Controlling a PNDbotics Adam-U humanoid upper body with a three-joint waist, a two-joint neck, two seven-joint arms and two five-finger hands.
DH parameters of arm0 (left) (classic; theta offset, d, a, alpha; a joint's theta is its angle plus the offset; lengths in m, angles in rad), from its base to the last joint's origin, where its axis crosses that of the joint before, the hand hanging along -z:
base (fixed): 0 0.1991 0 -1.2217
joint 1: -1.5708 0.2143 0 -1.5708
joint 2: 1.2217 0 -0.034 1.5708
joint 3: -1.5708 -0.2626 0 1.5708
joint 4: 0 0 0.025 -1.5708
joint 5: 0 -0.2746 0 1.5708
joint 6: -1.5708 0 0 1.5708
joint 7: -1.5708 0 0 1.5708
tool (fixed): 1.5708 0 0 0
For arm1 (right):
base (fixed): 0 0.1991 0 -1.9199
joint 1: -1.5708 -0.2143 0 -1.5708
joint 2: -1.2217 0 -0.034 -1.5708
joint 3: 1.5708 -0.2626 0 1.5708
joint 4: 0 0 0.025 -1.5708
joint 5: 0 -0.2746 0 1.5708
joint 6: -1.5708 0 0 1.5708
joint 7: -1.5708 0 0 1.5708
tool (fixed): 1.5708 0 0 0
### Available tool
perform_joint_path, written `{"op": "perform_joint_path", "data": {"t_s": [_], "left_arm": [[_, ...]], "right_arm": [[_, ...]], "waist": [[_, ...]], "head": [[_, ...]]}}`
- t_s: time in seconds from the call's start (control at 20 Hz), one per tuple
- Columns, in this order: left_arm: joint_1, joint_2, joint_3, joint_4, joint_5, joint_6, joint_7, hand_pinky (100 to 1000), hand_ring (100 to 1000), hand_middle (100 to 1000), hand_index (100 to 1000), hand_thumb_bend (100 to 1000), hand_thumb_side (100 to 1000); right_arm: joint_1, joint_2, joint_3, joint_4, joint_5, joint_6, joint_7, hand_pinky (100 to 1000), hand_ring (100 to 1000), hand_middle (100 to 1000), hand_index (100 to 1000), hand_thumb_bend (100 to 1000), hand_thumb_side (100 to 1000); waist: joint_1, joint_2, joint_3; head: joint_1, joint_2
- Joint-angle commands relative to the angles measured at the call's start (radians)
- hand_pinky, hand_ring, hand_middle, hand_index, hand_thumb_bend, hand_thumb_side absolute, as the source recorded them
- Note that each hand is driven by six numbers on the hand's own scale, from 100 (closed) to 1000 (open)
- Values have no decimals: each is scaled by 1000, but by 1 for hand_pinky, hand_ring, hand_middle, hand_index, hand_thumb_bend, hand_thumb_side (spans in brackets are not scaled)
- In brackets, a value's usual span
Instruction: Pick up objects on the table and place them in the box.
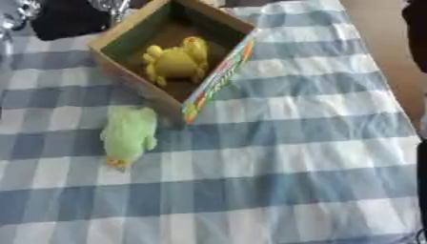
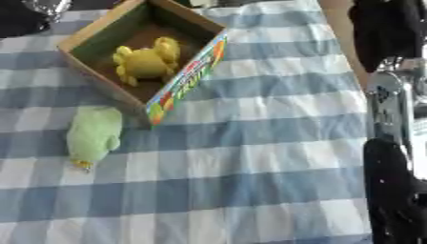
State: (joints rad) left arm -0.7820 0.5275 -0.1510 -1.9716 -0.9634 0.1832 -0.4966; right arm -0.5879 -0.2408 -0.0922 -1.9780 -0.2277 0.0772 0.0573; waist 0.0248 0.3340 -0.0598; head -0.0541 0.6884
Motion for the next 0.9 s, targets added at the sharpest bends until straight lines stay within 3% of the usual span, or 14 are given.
{"op": "perform_joint_path", "data": {"t_s": [0.05, 0.55, 0.9], "left_arm": [[6, 50, 11, -28, 23, -28, -36, 737, 900, 881, 981, 286, 803], [116, 139, -31, -28, -20, -126, -161, 757, 925, 899, 969, 532, 971], [216, 159, -33, -28, -79, -175, -184, 743, 913, 886, 957, 559, 1000]], "right_arm": [[-5, -17, -8, -21, 0, 1, -5, 835, 802, 493, 824, 100, 492], [4, -28, -11, -16, 5, -1, -4, 836, 802, 491, 825, 100, 491], [6, -31, -13, -17, 6, 1, -4, 837, 803, 490, 825, 100, 489]], "waist": [[1, -25, 2], [8, -26, 4], [10, -22, 8]], "head": [[-8, 7], [-7, -8], [-2, -13]]}}
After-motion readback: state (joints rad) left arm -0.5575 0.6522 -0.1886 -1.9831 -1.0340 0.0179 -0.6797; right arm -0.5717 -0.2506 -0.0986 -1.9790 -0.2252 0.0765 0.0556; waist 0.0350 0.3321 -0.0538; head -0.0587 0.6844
